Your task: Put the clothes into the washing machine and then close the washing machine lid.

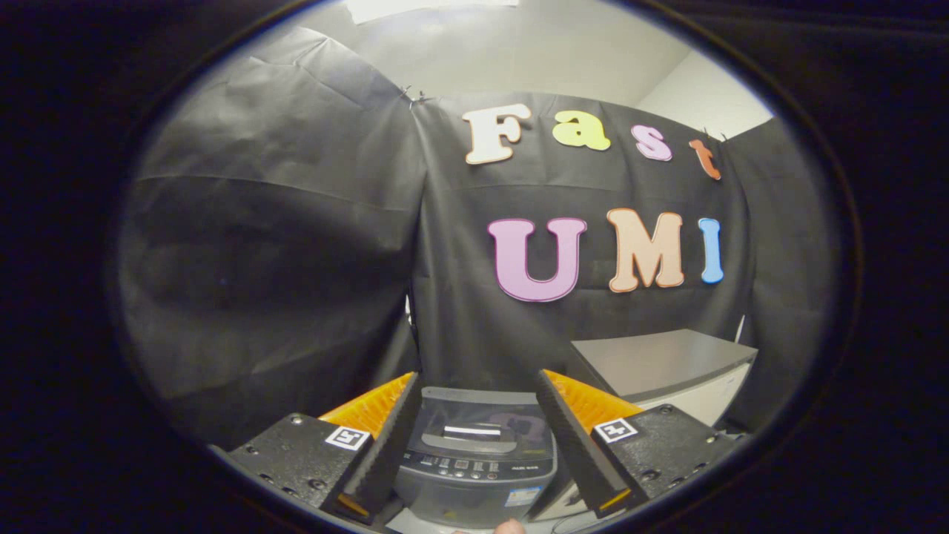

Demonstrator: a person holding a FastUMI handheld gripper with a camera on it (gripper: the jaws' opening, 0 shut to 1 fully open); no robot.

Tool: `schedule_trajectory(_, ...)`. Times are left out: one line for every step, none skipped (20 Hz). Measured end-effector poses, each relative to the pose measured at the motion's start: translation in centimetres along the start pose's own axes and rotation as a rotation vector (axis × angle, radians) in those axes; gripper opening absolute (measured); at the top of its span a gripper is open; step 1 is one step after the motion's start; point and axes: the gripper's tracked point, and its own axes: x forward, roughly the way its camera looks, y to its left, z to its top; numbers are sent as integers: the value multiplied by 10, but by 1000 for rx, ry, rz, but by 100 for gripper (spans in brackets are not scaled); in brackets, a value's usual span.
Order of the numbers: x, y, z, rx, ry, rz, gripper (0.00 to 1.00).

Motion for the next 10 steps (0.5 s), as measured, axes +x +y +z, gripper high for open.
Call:
schedule_trajectory(-7,-3,1,5,-5,-9,94)
schedule_trajectory(-13,-6,1,13,-10,-14,94)
schedule_trajectory(-19,-8,1,22,-12,-23,95)
schedule_trajectory(-24,-10,2,32,-16,-30,95)
schedule_trajectory(-28,-12,2,42,-17,-35,95)
schedule_trajectory(-30,-12,5,56,-23,-38,95)
schedule_trajectory(-34,-8,11,69,-30,-35,95)
schedule_trajectory(-36,-3,16,85,-36,-27,95)
schedule_trajectory(-38,5,21,93,-46,-15,95)
schedule_trajectory(-38,10,27,91,-57,-9,95)
